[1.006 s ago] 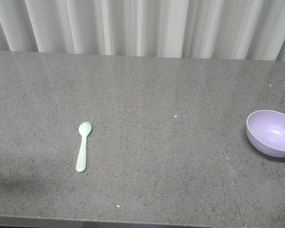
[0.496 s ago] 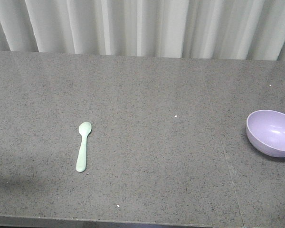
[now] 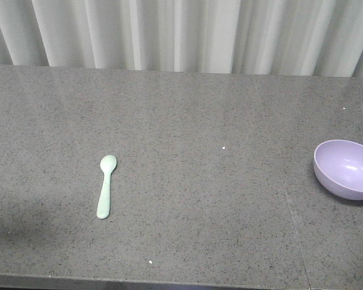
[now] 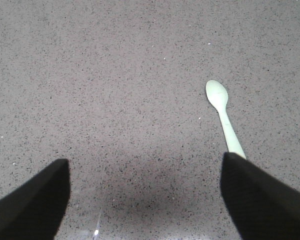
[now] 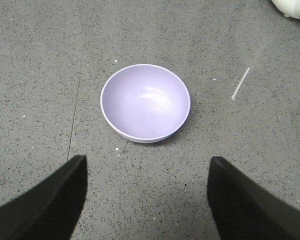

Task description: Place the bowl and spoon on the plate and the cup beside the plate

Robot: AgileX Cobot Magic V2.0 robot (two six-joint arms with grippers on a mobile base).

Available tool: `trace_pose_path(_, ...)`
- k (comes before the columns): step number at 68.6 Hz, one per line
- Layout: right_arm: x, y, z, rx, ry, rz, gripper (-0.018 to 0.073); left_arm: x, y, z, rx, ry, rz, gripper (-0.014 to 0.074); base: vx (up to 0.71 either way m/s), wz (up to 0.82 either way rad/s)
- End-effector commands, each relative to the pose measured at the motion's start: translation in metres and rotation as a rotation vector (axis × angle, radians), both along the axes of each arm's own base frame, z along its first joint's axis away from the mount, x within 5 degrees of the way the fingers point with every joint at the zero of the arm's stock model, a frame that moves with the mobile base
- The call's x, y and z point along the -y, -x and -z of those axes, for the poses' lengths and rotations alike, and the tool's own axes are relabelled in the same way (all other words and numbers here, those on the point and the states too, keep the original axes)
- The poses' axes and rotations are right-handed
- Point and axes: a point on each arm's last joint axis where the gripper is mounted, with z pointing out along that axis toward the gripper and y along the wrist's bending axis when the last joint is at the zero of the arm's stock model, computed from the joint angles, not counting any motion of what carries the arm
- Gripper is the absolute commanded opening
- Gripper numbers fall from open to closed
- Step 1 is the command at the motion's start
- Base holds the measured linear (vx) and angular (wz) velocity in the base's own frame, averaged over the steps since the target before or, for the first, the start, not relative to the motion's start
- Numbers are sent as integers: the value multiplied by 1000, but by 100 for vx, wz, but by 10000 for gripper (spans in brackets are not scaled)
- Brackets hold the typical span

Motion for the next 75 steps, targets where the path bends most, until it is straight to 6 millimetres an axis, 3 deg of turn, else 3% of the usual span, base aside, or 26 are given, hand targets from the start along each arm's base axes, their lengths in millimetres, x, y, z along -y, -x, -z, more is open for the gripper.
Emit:
trace_pose_path(1,1,-3,-11,76,13,-2,542,2,1,-15,83,18,6,651,0,0)
trace_pose_path(10,0,-3,-12,83,13,-3,538,8,-6,-9,40,76,24,631,0,0)
trace_pose_path(25,0,-4,-13,97,14,-5,538,40,-44,24,-142,172,155,584,0,0)
trace_pose_path(38,0,-4,-13,97,14,-5,538,82,-78,50,-247,110,214,575,0,0)
trace_pose_path(53,0,-4,-13,97,14,-5,538,114,-108,69,-294,0,151,575,0,0)
trace_pose_path(75,0,-5,-14,113,14,-7,538,130,-132,107,-369,17,87,575,0,0)
